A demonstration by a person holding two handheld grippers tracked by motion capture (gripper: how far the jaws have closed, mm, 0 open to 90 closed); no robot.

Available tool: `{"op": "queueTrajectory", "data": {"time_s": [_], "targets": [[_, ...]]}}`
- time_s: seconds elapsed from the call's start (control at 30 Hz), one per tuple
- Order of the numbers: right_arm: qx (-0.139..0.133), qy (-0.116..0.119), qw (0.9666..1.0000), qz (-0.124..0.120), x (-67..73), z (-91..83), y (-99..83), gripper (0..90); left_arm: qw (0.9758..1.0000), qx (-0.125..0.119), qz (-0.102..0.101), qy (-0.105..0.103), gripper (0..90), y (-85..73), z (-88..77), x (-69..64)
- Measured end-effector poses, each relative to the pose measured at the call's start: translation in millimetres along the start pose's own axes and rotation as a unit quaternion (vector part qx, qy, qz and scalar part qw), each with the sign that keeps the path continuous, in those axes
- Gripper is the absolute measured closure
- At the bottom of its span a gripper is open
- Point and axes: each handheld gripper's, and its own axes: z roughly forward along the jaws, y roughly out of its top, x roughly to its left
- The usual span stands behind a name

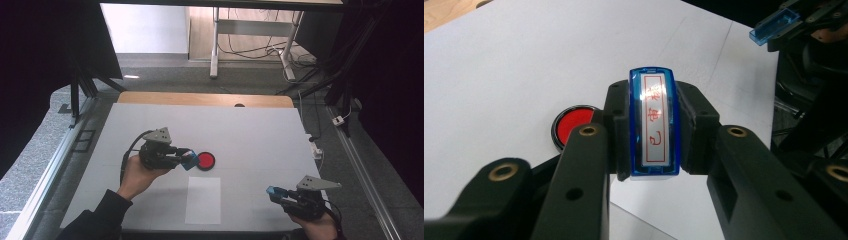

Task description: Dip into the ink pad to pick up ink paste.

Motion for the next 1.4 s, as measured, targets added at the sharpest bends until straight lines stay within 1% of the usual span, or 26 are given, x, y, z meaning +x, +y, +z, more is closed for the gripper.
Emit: {"op": "queueTrajectory", "data": {"time_s": [0.23, 0.43, 0.57, 0.67, 0.87, 1.03, 1.2, 1.4], "targets": [[0.001, 0.005, 1.0000, -0.002, -0.1, 0.0, -0.2, 68.5, 0.9999, 0.012, 0.008, 0.001, 70.1, 12.5, 18.6, 3.5], [0.000, 0.007, 1.0000, -0.006, 0.0, 0.4, -0.3, 68.5, 0.9996, 0.019, 0.017, 0.011, 70.2, 24.3, 31.4, 6.4], [0.002, 0.007, 1.0000, -0.006, 0.1, 0.4, -0.2, 68.5, 0.9994, 0.024, 0.019, 0.018, 70.2, 27.7, 39.1, 10.6], [0.002, 0.006, 1.0000, -0.005, -0.1, 0.5, -0.2, 68.5, 0.9991, 0.028, 0.019, 0.026, 70.2, 27.5, 45.1, 15.5], [0.005, 0.006, 1.0000, -0.005, -0.1, 0.4, 0.0, 68.6, 0.9989, 0.033, 0.002, 0.033, 70.3, 22.3, 60.0, 27.8], [0.003, 0.011, 0.9999, -0.002, -0.7, 0.8, -0.2, 68.6, 0.9978, 0.047, -0.004, 0.046, 70.3, 17.6, 71.8, 35.5], [0.005, 0.011, 0.9999, -0.004, -0.6, 0.6, -0.1, 68.6, 0.9973, 0.052, -0.013, 0.050, 70.3, 14.2, 80.3, 42.9], [0.003, 0.011, 0.9999, -0.003, -0.6, 0.7, -0.2, 68.6, 0.9958, 0.073, -0.015, 0.053, 70.3, 11.1, 91.7, 46.7]]}}
